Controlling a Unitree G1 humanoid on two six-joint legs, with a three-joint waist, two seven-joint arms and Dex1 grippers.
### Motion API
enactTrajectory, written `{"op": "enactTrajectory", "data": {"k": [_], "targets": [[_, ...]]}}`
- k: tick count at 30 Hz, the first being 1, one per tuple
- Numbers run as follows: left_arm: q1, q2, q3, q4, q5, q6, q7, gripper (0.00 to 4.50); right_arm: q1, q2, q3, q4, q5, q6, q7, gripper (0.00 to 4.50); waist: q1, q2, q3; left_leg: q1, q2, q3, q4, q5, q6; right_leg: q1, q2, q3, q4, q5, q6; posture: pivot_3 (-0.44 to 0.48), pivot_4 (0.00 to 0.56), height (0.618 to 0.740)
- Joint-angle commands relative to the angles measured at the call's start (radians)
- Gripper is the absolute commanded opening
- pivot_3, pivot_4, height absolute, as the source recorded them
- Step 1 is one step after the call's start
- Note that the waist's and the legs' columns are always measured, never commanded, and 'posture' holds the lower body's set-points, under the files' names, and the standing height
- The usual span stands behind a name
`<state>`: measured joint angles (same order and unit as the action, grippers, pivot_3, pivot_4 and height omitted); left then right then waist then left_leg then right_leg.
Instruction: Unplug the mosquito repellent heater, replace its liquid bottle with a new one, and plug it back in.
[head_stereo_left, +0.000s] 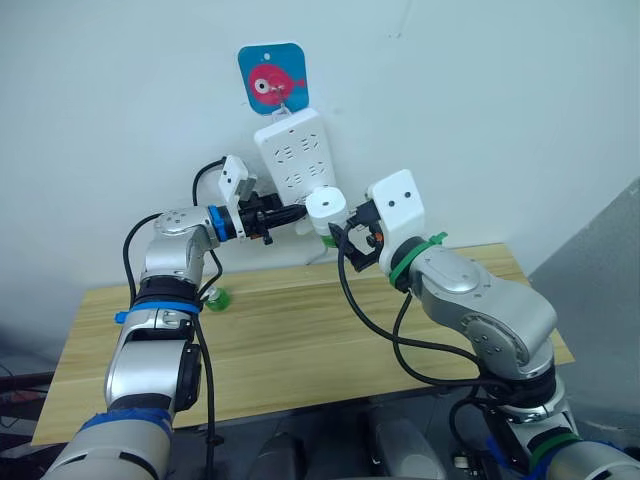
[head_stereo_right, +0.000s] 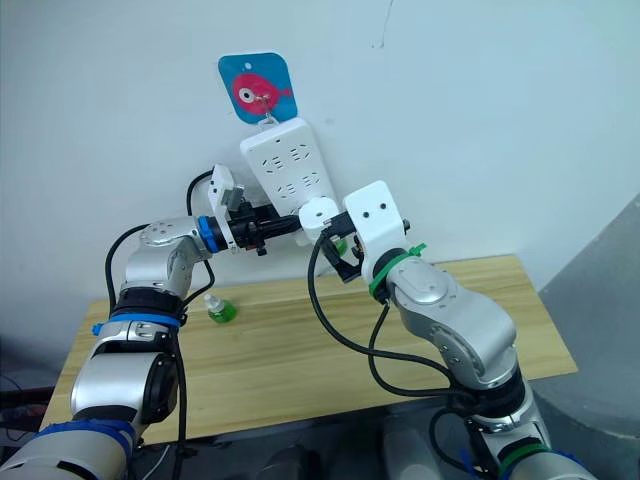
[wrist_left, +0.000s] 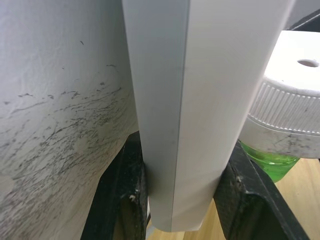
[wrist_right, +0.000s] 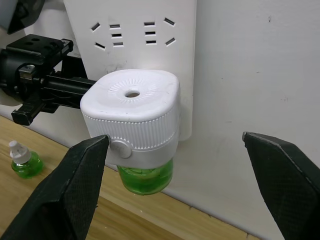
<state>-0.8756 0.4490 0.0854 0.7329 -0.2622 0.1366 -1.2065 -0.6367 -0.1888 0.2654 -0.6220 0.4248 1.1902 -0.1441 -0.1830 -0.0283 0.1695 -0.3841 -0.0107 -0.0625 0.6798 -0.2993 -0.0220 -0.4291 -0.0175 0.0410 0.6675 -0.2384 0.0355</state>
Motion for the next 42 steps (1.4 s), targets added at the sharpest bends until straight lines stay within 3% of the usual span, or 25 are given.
{"op": "enactTrajectory", "data": {"k": [1, 7, 13, 18, 31, 34, 37, 42], "targets": [[-0.003, -0.026, -0.036, -0.053, -0.006, -0.007, -0.035, 1.31, -0.014, -0.017, -0.022, -0.053, -0.012, 0.018, 0.042, 4.50, -0.001, 0.000, 0.000, 0.000, 0.000, -0.001, 0.000, 0.000, 0.000, 0.001, 0.000, 0.000, 0.000, 0.000, 0.000, -0.262, 0.142, 0.740], [0.004, -0.020, -0.032, -0.057, -0.002, -0.005, -0.021, 1.31, -0.016, -0.047, -0.088, -0.116, 0.068, 0.091, 0.173, 4.50, 0.000, 0.000, 0.000, -0.001, -0.002, -0.004, 0.000, 0.000, 0.000, 0.003, -0.001, -0.002, -0.003, 0.000, 0.000, -0.260, 0.141, 0.740], [0.020, -0.017, -0.029, -0.087, -0.003, 0.021, 0.002, 1.31, -0.017, -0.033, -0.081, -0.123, 0.044, 0.110, 0.177, 4.50, 0.000, 0.000, 0.000, -0.001, -0.002, -0.004, 0.000, 0.000, 0.000, 0.003, -0.001, -0.002, -0.003, 0.000, 0.000, -0.263, 0.141, 0.740], [0.060, -0.018, -0.032, -0.156, -0.016, 0.055, 0.016, 1.31, -0.036, 0.005, 0.002, -0.032, -0.072, 0.025, 0.116, 4.50, -0.006, 0.001, 0.000, 0.000, -0.002, -0.004, 0.000, 0.000, 0.000, 0.003, -0.002, -0.002, -0.003, 0.000, 0.000, -0.264, 0.141, 0.740], [0.084, -0.017, -0.037, -0.198, -0.032, 0.087, 0.031, 1.31, -0.044, 0.125, 0.046, 0.166, -0.228, -0.170, 0.115, 4.50, -0.010, 0.001, -0.001, 0.000, -0.003, -0.004, -0.001, 0.000, 0.000, 0.002, -0.003, -0.002, -0.003, 0.000, 0.000, -0.254, 0.139, 0.740], [0.088, -0.016, -0.037, -0.199, -0.035, 0.089, 0.034, 1.31, -0.027, 0.134, 0.056, 0.176, -0.248, -0.192, 0.124, 3.90, -0.010, 0.001, -0.001, 0.000, -0.003, -0.004, -0.001, 0.000, 0.000, 0.002, -0.003, -0.002, -0.003, 0.000, 0.000, -0.253, 0.140, 0.740], [0.091, -0.016, -0.036, -0.200, -0.035, 0.090, 0.039, 1.31, -0.020, 0.142, 0.062, 0.177, -0.259, -0.199, 0.133, 2.98, -0.010, 0.001, -0.001, 0.000, -0.003, -0.004, -0.001, 0.000, 0.000, 0.002, -0.003, -0.002, -0.003, 0.000, 0.000, -0.253, 0.141, 0.740], [0.103, -0.020, -0.036, -0.201, -0.022, 0.075, 0.069, 1.31, -0.008, 0.151, 0.069, 0.134, -0.261, -0.161, 0.146, 2.98, -0.011, 0.002, -0.002, 0.000, -0.003, -0.004, -0.001, 0.000, 0.000, 0.002, -0.003, -0.002, -0.003, 0.000, 0.000, -0.253, 0.141, 0.740]]}}
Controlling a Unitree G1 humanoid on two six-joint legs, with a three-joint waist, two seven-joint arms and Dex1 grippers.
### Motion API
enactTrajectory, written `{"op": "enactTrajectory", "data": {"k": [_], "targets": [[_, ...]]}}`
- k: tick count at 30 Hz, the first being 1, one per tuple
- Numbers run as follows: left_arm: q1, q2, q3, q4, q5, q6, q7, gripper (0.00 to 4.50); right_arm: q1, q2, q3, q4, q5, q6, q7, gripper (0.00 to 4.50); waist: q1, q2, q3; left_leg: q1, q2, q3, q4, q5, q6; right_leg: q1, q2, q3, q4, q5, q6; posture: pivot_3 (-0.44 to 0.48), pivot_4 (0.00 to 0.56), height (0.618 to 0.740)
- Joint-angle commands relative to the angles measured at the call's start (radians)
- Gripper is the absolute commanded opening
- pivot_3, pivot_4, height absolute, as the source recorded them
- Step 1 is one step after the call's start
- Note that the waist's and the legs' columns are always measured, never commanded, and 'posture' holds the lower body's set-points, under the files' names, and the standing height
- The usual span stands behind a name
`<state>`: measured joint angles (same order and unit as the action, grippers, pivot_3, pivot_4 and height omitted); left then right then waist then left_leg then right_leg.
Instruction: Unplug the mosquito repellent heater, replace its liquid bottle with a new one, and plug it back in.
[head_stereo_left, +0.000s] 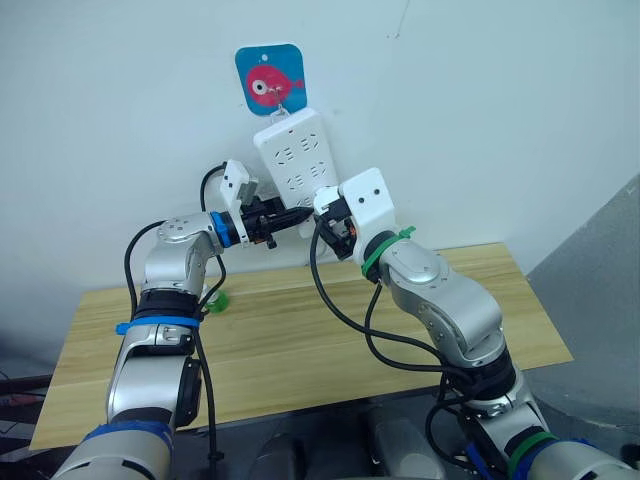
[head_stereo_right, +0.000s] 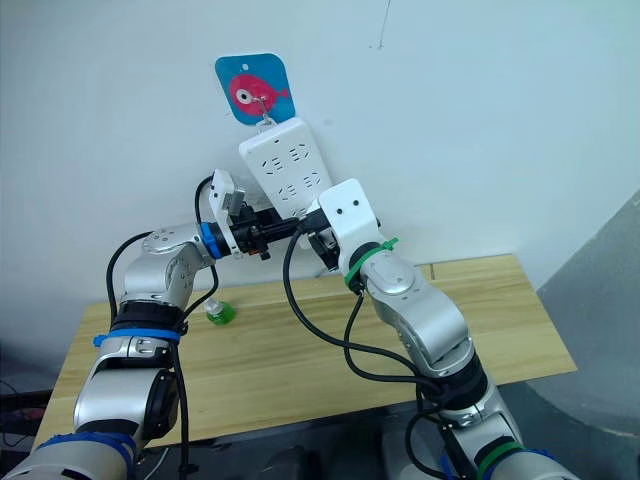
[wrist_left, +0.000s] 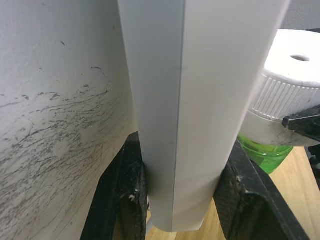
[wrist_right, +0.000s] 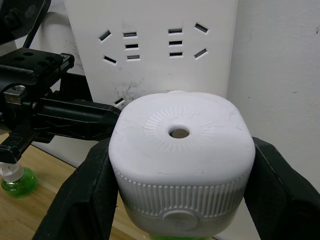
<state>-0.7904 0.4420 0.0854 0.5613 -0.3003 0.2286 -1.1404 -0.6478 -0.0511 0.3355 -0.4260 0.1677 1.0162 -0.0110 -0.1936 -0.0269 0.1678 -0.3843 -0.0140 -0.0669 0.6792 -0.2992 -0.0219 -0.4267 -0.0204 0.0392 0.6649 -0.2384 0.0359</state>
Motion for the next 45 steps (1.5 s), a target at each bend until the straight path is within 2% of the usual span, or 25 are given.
{"op": "enactTrajectory", "data": {"k": [1, 5, 13, 17, 18, 23, 27, 28, 29, 32, 36, 40, 42, 45], "targets": [[0.022, -0.015, -0.036, -0.031, 0.020, -0.022, 0.016, 1.31, 0.006, 0.011, -0.002, -0.086, 0.000, 0.036, 0.017, 2.98, 0.000, 0.001, -0.001, 0.000, 0.000, 0.000, 0.000, 0.000, 0.000, 0.000, 0.000, 0.000, 0.000, 0.000, 0.000, -0.258, 0.145, 0.740], [0.036, -0.017, -0.040, -0.025, 0.040, -0.052, 0.055, 1.31, 0.018, -0.003, -0.019, -0.195, 0.019, 0.145, 0.035, 2.98, 0.001, 0.001, -0.001, -0.001, -0.001, -0.001, 0.000, 0.000, 0.000, 0.000, -0.001, 0.000, -0.001, 0.000, 0.000, -0.261, 0.149, 0.740], [0.050, -0.013, -0.048, 0.002, 0.072, -0.127, 0.135, 1.31, 0.042, -0.039, -0.154, -0.369, 0.061, 0.325, 0.083, 2.98, -0.001, 0.002, -0.002, 0.003, -0.001, -0.001, 0.000, 0.000, 0.000, 0.003, -0.001, 0.000, 0.000, 0.000, 0.000, -0.267, 0.154, 0.740], [0.118, 0.016, -0.008, -0.091, -0.004, -0.123, 0.078, 1.31, 0.050, -0.013, -0.245, -0.393, 0.079, 0.356, 0.091, 2.98, -0.011, 0.004, -0.003, 0.006, -0.001, 0.000, 0.000, 0.000, 0.000, 0.005, 0.000, 0.001, 0.002, 0.000, 0.000, -0.275, 0.150, 0.740], [0.134, 0.025, 0.001, -0.099, 0.011, -0.153, 0.103, 1.31, 0.048, -0.007, -0.261, -0.393, 0.080, 0.359, 0.091, 2.98, -0.015, 0.004, -0.003, 0.006, 0.000, 0.001, 0.000, 0.000, 0.000, 0.005, 0.000, 0.001, 0.002, 0.000, 0.000, -0.275, 0.150, 0.740], [0.247, 0.108, 0.022, -0.109, 0.087, -0.334, 0.155, 2.95, 0.053, -0.004, -0.313, -0.395, 0.072, 0.327, 0.087, 2.98, -0.044, 0.009, -0.006, 0.006, 0.001, 0.002, -0.002, 0.000, 0.000, 0.002, 0.001, 0.002, 0.002, 0.000, 0.000, -0.263, 0.142, 0.740], [0.415, 0.158, 0.073, -0.213, 0.093, -0.485, 0.188, 4.26, 0.067, 0.043, -0.364, -0.402, 0.091, 0.310, 0.089, 2.98, -0.055, 0.009, -0.006, 0.003, 0.002, 0.002, -0.001, 0.000, 0.000, 0.000, 0.001, 0.002, 0.003, 0.000, 0.000, -0.247, 0.137, 0.740], [0.463, 0.166, 0.084, -0.263, 0.076, -0.508, 0.177, 4.50, 0.070, 0.058, -0.378, -0.403, 0.097, 0.307, 0.090, 2.98, -0.055, 0.009, -0.006, 0.003, 0.002, 0.002, -0.001, 0.000, 0.000, 0.000, 0.001, 0.002, 0.002, 0.000, 0.000, -0.247, 0.137, 0.740], [0.519, 0.172, 0.095, -0.330, 0.056, -0.519, 0.169, 4.50, 0.074, 0.077, -0.396, -0.406, 0.106, 0.305, 0.091, 2.98, -0.053, 0.009, -0.006, 0.003, 0.002, 0.002, -0.001, 0.000, 0.000, 0.000, 0.001, 0.002, 0.003, 0.000, 0.000, -0.241, 0.136, 0.740], [0.669, 0.165, 0.100, -0.561, -0.024, -0.487, 0.157, 4.50, 0.085, 0.153, -0.457, -0.410, 0.146, 0.296, 0.096, 2.98, -0.047, 0.010, -0.006, 0.003, 0.002, 0.002, -0.002, 0.000, 0.000, 0.000, 0.000, 0.003, 0.003, 0.000, 0.000, -0.222, 0.135, 0.740], [0.759, 0.134, -0.006, -0.858, -0.166, -0.272, 0.189, 4.50, 0.085, 0.228, -0.517, -0.408, 0.195, 0.299, 0.102, 2.98, -0.016, 0.010, -0.006, 0.003, 0.002, 0.003, -0.001, 0.000, 0.000, 0.001, 0.000, 0.003, 0.002, 0.000, 0.000, -0.207, 0.132, 0.740], [0.676, 0.054, -0.103, -0.962, -0.237, -0.031, 0.323, 4.50, 0.076, 0.284, -0.559, -0.403, 0.250, 0.314, 0.085, 2.98, 0.002, 0.012, -0.007, 0.005, 0.001, 0.002, 0.001, 0.000, 0.000, 0.004, 0.000, 0.002, 0.002, 0.001, 0.001, -0.214, 0.127, 0.740], [0.648, 0.034, -0.112, -0.974, -0.250, 0.022, 0.353, 4.50, 0.071, 0.291, -0.570, -0.396, 0.272, 0.315, 0.072, 2.98, -0.001, 0.012, -0.008, 0.006, 0.000, 0.002, 0.001, 0.000, 0.000, 0.005, 0.001, 0.002, 0.002, 0.001, 0.001, -0.222, 0.123, 0.740], [0.539, -0.050, -0.144, -0.924, -0.228, 0.062, 0.428, 4.50, 0.061, 0.337, -0.610, -0.392, 0.320, 0.332, 0.037, 2.98, -0.004, 0.013, -0.009, 0.007, 0.001, 0.004, 0.001, 0.001, 0.000, 0.006, 0.003, 0.003, 0.003, 0.001, 0.001, -0.227, 0.121, 0.740]]}}
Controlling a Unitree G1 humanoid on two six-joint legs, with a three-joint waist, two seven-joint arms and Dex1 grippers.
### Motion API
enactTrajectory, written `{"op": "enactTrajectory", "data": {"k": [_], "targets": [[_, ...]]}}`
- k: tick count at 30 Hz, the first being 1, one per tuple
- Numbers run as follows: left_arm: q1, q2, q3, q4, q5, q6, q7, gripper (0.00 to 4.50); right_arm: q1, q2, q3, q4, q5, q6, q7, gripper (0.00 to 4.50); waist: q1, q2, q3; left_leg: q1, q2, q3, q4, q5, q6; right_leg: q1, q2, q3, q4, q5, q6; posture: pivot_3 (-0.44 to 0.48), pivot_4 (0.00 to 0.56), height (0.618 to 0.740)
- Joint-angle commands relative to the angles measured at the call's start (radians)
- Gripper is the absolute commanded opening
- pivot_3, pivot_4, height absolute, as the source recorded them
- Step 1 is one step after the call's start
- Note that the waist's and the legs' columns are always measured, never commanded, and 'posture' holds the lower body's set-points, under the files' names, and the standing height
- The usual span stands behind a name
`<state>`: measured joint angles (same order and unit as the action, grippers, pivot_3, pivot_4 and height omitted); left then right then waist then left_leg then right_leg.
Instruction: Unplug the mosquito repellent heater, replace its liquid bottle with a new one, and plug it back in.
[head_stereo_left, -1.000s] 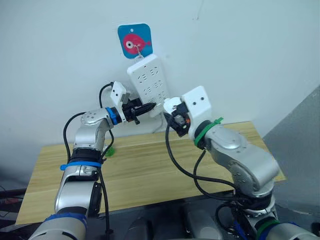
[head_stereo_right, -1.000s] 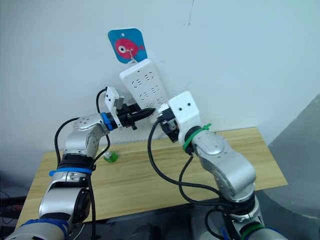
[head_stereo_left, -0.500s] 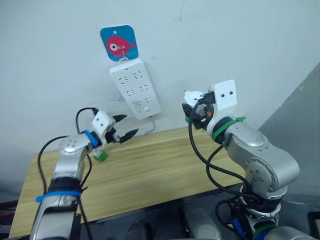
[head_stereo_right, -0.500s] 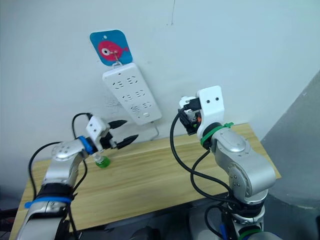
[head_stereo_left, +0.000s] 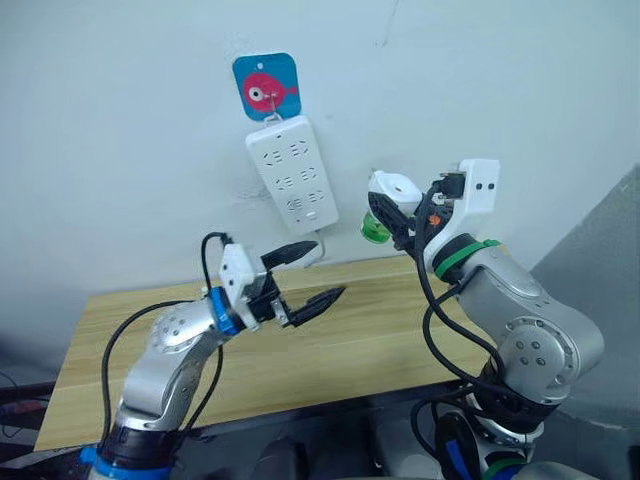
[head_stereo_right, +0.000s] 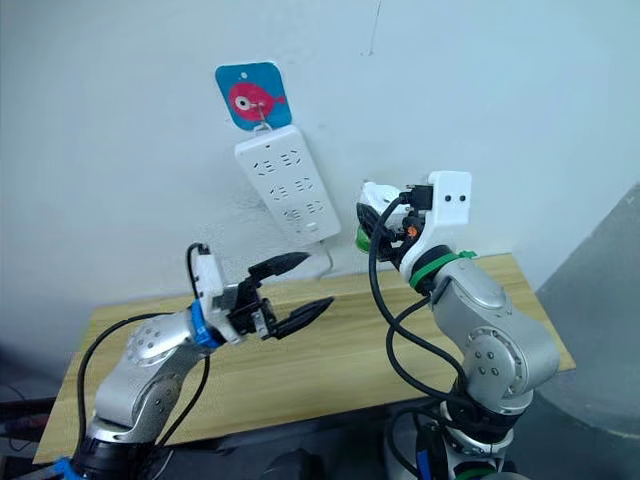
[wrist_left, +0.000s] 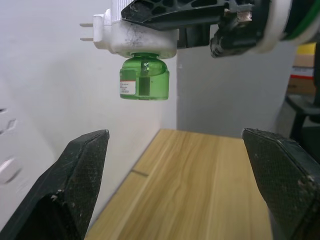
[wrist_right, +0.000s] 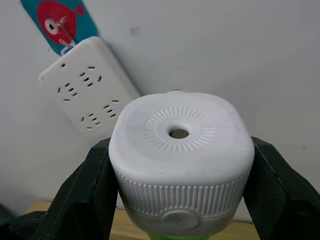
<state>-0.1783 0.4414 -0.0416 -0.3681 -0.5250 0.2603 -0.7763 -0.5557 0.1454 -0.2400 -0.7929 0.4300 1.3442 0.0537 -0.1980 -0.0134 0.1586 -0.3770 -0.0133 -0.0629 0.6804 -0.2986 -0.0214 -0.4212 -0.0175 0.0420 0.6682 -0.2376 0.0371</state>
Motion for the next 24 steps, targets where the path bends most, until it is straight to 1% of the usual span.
{"op": "enactTrajectory", "data": {"k": [1, 6, 9, 11, 14, 19, 24], "targets": [[-0.099, -0.075, -0.024, 0.026, 0.007, 0.034, 0.081, 4.50, -0.035, 0.144, -0.041, -0.022, 0.072, 0.008, -0.036, 2.98, 0.000, 0.000, 0.000, 0.000, 0.000, 0.000, 0.000, 0.000, 0.000, 0.000, 0.000, 0.000, 0.001, 0.000, 0.000, -0.232, 0.121, 0.740], [-0.195, -0.164, -0.050, 0.152, 0.087, -0.051, 0.103, 4.50, -0.055, 0.181, -0.077, -0.017, 0.162, 0.034, -0.093, 2.98, -0.005, 0.000, 0.000, 0.003, 0.000, 0.003, 0.000, 0.000, 0.000, 0.000, 0.002, 0.001, 0.005, 0.000, 0.000, -0.243, 0.119, 0.740], [-0.215, -0.196, -0.062, 0.191, 0.108, -0.086, 0.097, 4.50, -0.063, 0.210, -0.108, -0.009, 0.222, 0.034, -0.145, 2.98, -0.006, 0.000, 0.000, 0.003, 0.001, 0.004, 0.000, 0.000, 0.000, 0.000, 0.007, 0.002, 0.006, 0.000, 0.000, -0.249, 0.117, 0.740], [-0.213, -0.205, -0.070, 0.201, 0.116, -0.102, 0.085, 4.50, -0.067, 0.219, -0.124, -0.003, 0.266, 0.028, -0.183, 2.98, -0.007, 0.000, 0.000, 0.003, 0.002, 0.005, 0.000, 0.000, 0.000, 0.000, 0.008, 0.003, 0.005, 0.000, 0.000, -0.249, 0.117, 0.740], [-0.210, -0.217, -0.073, 0.209, 0.116, -0.109, 0.077, 4.50, -0.064, 0.195, -0.125, 0.006, 0.328, 0.020, -0.228, 2.98, -0.009, 0.000, 0.000, 0.003, 0.002, 0.005, 0.000, 0.000, 0.000, -0.001, 0.009, 0.004, 0.005, 0.000, 0.000, -0.255, 0.115, 0.740], [-0.194, -0.217, -0.097, 0.188, 0.078, -0.063, 0.032, 4.50, -0.056, 0.173, -0.114, 0.022, 0.439, -0.001, -0.303, 2.98, -0.018, 0.000, 0.000, 0.003, 0.002, 0.006, 0.000, 0.000, 0.000, -0.001, 0.009, 0.004, 0.005, 0.000, 0.000, -0.255, 0.114, 0.740], [-0.197, -0.217, -0.094, 0.198, 0.062, -0.012, 0.025, 4.50, -0.041, 0.123, -0.080, 0.040, 0.541, -0.032, -0.369, 2.98, -0.023, 0.000, 0.000, 0.003, 0.003, 0.006, 0.000, 0.000, 0.000, -0.001, 0.010, 0.004, 0.004, 0.000, 0.000, -0.255, 0.114, 0.740]]}}
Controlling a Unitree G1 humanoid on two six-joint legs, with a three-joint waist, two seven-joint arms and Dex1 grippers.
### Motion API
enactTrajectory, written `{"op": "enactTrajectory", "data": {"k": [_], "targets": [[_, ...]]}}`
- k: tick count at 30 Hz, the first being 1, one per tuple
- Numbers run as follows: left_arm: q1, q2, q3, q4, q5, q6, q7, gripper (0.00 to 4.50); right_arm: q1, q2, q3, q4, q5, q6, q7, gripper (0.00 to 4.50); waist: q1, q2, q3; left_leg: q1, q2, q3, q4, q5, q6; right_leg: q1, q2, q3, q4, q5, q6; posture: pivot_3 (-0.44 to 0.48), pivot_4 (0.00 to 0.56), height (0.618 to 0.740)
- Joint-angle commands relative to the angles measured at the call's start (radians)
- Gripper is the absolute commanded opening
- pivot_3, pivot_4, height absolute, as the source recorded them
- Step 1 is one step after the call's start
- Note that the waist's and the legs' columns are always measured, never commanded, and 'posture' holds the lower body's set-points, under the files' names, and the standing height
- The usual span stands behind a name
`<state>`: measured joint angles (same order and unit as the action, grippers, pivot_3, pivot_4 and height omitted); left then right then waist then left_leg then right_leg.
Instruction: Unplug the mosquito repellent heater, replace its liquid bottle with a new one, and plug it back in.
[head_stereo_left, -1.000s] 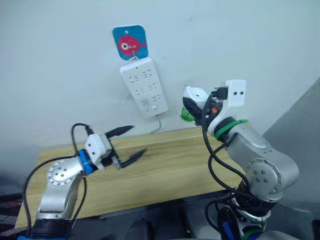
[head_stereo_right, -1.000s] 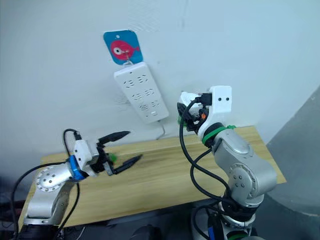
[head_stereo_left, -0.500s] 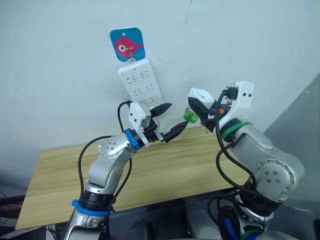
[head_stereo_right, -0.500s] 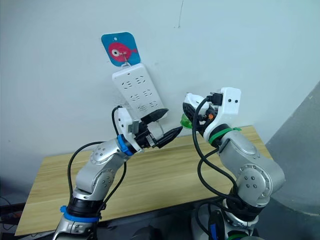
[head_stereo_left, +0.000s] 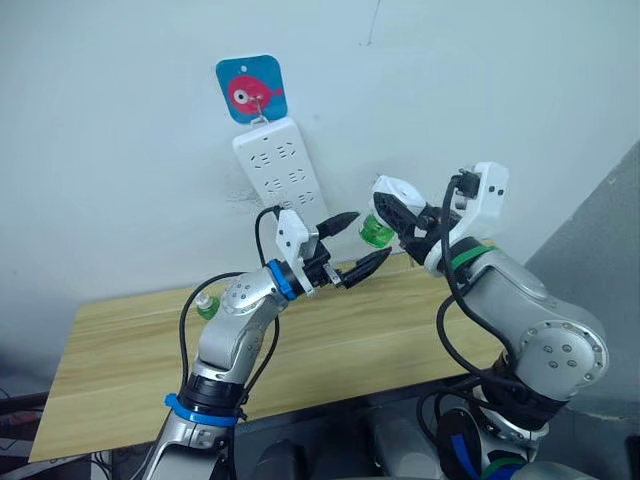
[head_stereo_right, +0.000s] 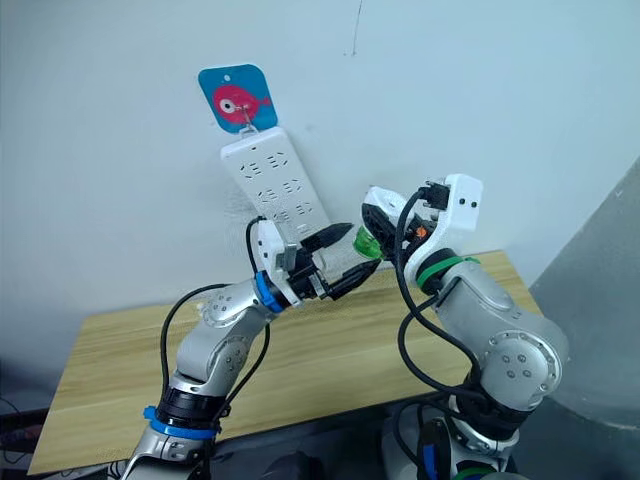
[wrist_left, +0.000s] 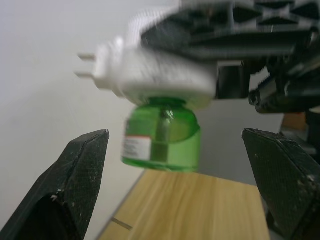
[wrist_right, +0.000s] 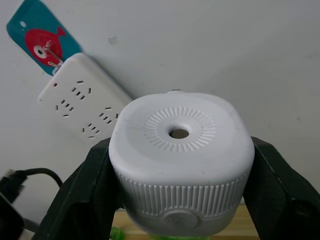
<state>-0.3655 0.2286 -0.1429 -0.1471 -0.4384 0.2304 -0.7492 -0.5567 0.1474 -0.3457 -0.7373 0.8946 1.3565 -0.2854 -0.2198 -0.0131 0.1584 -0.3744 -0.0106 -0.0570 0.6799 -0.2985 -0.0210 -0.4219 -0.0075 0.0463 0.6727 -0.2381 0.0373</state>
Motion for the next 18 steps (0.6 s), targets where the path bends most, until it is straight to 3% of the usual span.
{"op": "enactTrajectory", "data": {"k": [1, 8, 18], "targets": [[-0.015, -0.009, 0.012, -0.018, -0.027, 0.026, 0.001, 4.50, -0.036, 0.111, 0.034, -0.013, 0.094, -0.052, -0.041, 2.98, -0.001, 0.000, 0.000, 0.000, 0.000, 0.000, 0.000, 0.000, 0.000, 0.000, 0.001, 0.000, 0.000, 0.000, 0.000, -0.255, 0.114, 0.740], [-0.049, -0.028, 0.047, 0.011, -0.036, 0.017, 0.014, 4.50, -0.013, 0.040, 0.084, 0.004, 0.199, -0.114, -0.121, 2.98, -0.001, 0.000, 0.000, 0.000, 0.001, 0.000, 0.000, 0.000, 0.000, 0.000, 0.002, 0.000, -0.001, 0.000, 0.000, -0.258, 0.113, 0.740], [0.000, 0.012, 0.082, -0.033, -0.039, -0.011, -0.014, 4.50, 0.009, -0.034, 0.128, 0.026, 0.274, -0.196, -0.200, 2.98, -0.001, 0.000, 0.000, -0.001, 0.002, 0.000, 0.000, 0.000, 0.000, 0.000, 0.003, 0.001, -0.002, 0.000, 0.000, -0.258, 0.113, 0.740]]}}
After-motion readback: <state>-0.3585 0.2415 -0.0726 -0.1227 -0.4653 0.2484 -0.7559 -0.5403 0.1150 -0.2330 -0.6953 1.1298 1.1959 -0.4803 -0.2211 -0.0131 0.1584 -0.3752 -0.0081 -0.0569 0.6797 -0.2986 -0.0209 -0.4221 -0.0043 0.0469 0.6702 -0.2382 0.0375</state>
